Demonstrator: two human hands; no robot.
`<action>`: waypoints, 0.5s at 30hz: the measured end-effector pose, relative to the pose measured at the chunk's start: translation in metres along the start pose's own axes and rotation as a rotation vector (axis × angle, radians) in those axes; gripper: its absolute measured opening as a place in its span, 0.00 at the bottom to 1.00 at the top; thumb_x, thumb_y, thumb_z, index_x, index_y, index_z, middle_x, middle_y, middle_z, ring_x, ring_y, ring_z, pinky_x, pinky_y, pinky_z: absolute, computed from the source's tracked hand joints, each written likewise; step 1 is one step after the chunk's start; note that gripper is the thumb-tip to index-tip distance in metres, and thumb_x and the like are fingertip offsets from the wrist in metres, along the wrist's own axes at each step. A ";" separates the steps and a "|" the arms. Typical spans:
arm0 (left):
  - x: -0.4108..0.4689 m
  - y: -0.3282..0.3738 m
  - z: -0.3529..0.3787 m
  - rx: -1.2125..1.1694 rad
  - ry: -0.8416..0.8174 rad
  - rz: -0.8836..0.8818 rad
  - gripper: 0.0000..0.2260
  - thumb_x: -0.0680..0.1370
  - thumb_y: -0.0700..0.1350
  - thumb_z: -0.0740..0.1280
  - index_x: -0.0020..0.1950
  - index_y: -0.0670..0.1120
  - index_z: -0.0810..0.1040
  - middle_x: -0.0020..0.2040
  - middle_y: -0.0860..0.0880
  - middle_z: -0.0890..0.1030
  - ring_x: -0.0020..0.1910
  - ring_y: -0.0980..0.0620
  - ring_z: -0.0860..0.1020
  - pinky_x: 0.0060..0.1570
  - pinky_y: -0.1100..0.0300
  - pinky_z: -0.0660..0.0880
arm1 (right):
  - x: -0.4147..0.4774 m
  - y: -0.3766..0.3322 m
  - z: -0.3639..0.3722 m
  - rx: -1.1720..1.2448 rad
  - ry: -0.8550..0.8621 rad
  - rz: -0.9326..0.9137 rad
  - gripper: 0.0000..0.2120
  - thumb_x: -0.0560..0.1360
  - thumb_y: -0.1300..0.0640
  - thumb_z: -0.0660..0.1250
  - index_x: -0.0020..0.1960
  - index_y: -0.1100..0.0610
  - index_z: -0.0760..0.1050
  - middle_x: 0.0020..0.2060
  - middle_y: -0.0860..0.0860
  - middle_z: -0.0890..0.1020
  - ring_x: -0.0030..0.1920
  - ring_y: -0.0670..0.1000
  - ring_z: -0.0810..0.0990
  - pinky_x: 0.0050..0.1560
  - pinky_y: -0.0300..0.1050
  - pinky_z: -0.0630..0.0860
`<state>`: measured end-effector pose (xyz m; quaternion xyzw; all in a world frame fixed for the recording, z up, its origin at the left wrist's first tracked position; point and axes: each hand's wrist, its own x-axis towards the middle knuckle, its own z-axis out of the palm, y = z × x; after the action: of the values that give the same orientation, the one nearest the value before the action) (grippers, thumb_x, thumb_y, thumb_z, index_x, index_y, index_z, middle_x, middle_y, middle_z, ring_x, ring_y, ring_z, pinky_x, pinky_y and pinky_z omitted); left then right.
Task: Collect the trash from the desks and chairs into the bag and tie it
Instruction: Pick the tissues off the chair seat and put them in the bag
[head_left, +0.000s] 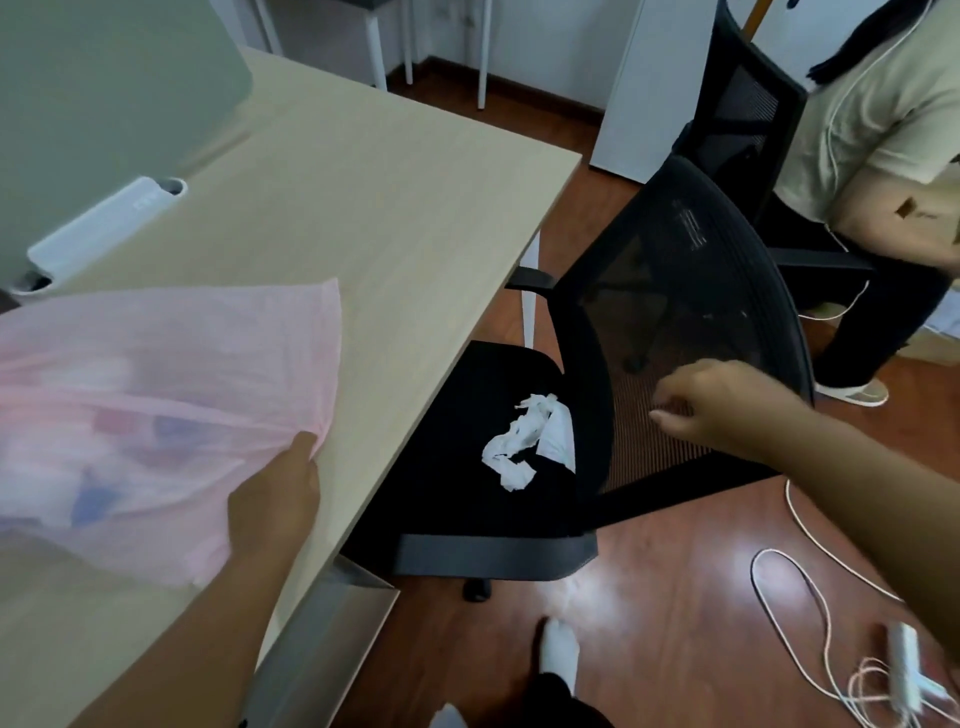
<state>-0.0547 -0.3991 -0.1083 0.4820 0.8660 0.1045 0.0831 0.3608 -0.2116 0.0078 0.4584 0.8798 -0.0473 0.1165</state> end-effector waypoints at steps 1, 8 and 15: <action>0.005 0.006 0.003 -0.020 -0.002 0.003 0.14 0.81 0.45 0.59 0.65 0.54 0.73 0.43 0.49 0.80 0.40 0.44 0.77 0.40 0.53 0.72 | 0.010 -0.010 0.009 0.025 -0.029 -0.012 0.18 0.73 0.39 0.60 0.53 0.47 0.79 0.48 0.47 0.81 0.50 0.51 0.80 0.51 0.50 0.77; 0.045 0.075 0.020 -0.022 0.050 0.058 0.14 0.79 0.44 0.60 0.63 0.53 0.75 0.52 0.45 0.83 0.50 0.38 0.79 0.47 0.50 0.73 | 0.073 -0.039 0.127 0.358 -0.212 0.120 0.38 0.70 0.44 0.70 0.75 0.42 0.56 0.72 0.49 0.61 0.71 0.53 0.59 0.59 0.50 0.74; 0.094 0.129 0.034 0.015 0.088 -0.046 0.11 0.80 0.47 0.57 0.62 0.52 0.70 0.47 0.39 0.81 0.45 0.36 0.79 0.43 0.48 0.71 | 0.131 -0.019 0.234 0.474 -0.279 0.151 0.45 0.67 0.45 0.73 0.76 0.40 0.51 0.76 0.52 0.53 0.73 0.57 0.54 0.63 0.53 0.73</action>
<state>0.0095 -0.2491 -0.1112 0.4572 0.8805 0.1172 0.0437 0.3108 -0.1627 -0.2521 0.5261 0.7831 -0.3055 0.1291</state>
